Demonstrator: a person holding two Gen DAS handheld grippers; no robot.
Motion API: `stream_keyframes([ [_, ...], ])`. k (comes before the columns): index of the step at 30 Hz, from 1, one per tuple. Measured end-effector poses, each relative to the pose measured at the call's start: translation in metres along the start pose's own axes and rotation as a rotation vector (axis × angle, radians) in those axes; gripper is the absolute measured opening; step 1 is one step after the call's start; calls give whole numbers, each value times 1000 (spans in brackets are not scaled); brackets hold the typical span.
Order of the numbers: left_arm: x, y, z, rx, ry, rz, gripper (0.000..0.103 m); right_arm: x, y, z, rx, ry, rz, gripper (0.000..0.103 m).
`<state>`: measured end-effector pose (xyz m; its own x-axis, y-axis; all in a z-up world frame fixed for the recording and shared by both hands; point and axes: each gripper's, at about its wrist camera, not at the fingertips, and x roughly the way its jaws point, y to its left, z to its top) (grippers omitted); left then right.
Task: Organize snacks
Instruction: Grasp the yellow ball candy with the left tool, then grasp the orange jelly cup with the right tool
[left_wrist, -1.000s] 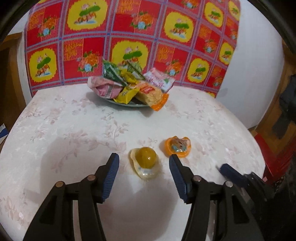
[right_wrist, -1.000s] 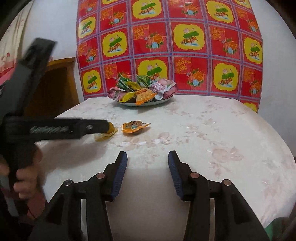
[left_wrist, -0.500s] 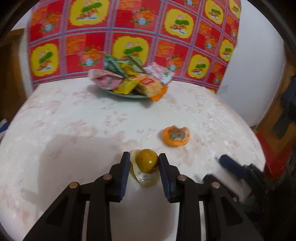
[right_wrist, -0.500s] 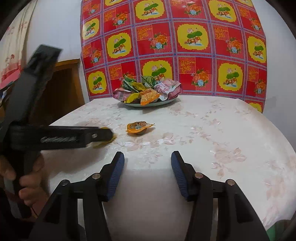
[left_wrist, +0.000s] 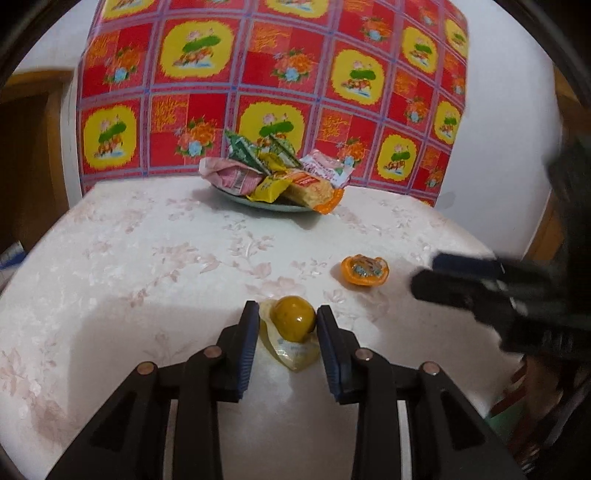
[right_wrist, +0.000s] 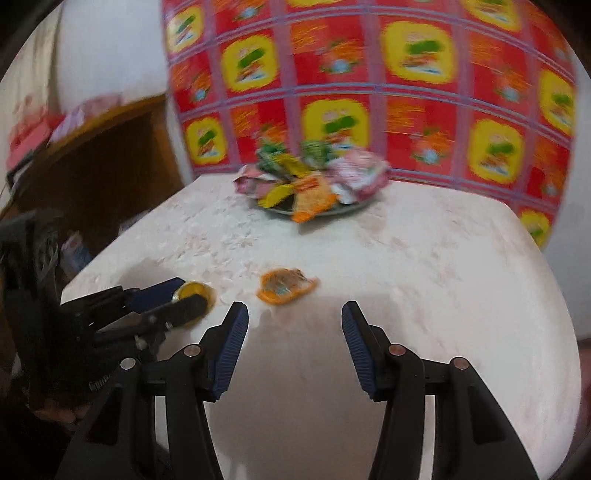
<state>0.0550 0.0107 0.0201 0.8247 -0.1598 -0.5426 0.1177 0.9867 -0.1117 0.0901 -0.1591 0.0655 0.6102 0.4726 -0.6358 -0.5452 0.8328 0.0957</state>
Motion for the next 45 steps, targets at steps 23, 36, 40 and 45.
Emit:
stream_keyframes([
  [23,0,-1,-4,26,-19,-3,33,23,39,-10,-258,100,17,5],
  [36,0,0,-4,29,-15,-16,33,57,26,22,-219,105,-36,38],
  [40,0,0,-4,32,-15,-20,33,43,28,18,-222,76,-11,38],
  [45,0,0,-4,31,-15,-21,33,20,27,-4,-182,91,54,39],
])
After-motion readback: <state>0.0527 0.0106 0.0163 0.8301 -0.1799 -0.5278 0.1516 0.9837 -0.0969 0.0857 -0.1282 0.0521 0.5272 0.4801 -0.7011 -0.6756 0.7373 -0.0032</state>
